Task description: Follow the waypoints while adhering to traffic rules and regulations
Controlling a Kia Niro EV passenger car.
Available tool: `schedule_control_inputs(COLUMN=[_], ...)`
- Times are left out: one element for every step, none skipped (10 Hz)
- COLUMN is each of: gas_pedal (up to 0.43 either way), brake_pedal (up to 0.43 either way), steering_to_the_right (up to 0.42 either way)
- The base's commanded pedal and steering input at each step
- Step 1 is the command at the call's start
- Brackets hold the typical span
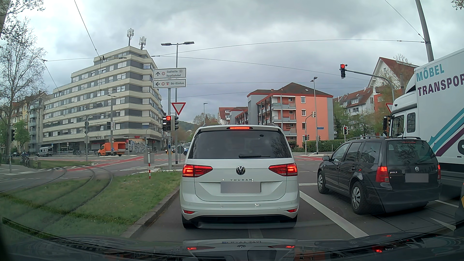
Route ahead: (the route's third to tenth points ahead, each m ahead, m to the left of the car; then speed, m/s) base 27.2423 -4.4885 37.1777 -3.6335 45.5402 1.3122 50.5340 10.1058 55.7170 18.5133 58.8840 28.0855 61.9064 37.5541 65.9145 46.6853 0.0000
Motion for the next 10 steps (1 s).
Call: schedule_control_inputs(gas_pedal=[0.000, 0.000, 0.000, 0.000, 0.000, 0.000, 0.000, 0.000, 0.000, 0.000], brake_pedal=[0.244, 0.244, 0.244, 0.244, 0.244, 0.244, 0.244, 0.244, 0.244, 0.244], steering_to_the_right=[-0.026, -0.026, -0.026, -0.025, -0.026, -0.025, -0.026, -0.025, -0.025, -0.026])
